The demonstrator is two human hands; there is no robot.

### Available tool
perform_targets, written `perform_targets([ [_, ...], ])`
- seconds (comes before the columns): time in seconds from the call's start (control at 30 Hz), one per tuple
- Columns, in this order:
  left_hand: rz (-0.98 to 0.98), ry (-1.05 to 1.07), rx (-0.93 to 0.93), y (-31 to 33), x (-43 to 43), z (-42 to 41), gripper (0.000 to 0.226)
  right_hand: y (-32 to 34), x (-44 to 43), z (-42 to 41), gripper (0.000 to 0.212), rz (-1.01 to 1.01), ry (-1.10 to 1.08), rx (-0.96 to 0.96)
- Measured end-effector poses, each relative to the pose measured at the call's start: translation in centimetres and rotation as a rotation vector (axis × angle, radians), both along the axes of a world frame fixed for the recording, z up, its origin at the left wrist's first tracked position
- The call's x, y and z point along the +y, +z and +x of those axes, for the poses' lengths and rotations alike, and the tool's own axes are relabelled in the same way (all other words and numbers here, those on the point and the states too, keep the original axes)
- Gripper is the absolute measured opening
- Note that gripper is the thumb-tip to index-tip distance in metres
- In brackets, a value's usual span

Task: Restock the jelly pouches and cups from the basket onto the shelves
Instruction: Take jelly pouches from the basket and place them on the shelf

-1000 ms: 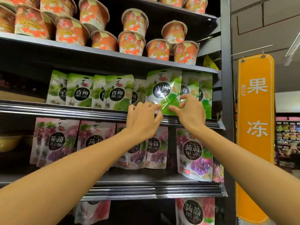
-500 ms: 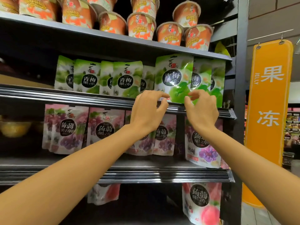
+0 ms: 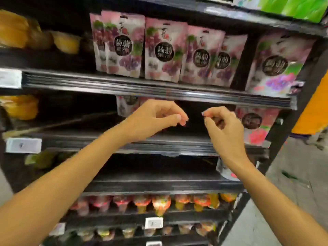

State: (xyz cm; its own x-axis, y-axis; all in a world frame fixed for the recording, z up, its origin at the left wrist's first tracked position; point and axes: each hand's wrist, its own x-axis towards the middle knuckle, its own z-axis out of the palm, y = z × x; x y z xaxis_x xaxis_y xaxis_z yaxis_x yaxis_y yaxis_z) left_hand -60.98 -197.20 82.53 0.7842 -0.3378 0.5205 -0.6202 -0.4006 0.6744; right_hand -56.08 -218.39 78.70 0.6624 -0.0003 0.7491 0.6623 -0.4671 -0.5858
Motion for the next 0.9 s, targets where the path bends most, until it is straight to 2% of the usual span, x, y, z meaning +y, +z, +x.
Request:
perform_targets([
  [0.1,-0.045,0.031,0.179,-8.2,4.7,-3.0,0.018,-9.3,2.8,-3.2,0.016,-0.101,0.055,0.265],
  [0.23,-0.171,0.126,0.433,-22.6,9.9,-7.3,0.022,-23.6,6.5,-7.9,0.008,-0.172,0.149,0.677],
  [0.33,-0.236,0.257,0.665,-34.1,12.9,-10.6,0.019,-34.0,8.4,-11.0,0.011,-0.195,0.168,0.956],
  [0.43,-0.265,0.383,0.889,-44.8,15.2,-14.3,0.018,-43.3,10.1,-14.0,0.016,-0.31,0.174,1.196],
  [0.57,-0.309,0.567,1.083,-57.8,16.3,-19.4,0.024,-55.5,12.1,-17.3,0.018,-0.438,0.197,1.416],
  [0.67,-0.4,0.725,1.231,-66.4,16.3,-22.4,0.018,-63.8,13.3,-19.1,0.013,-0.413,0.172,1.515],
  [0.73,-0.431,0.796,1.299,-71.9,16.1,-23.7,0.015,-69.1,13.9,-19.9,0.013,-0.469,0.17,1.571],
  [0.87,-0.455,0.862,1.44,-80.5,16.0,-24.4,0.008,-78.3,14.7,-20.8,0.013,-0.53,0.105,1.686],
  [0.9,-0.408,0.852,1.44,-82.5,16.0,-24.2,0.022,-80.3,15.1,-20.7,0.014,-0.551,0.091,1.707],
])
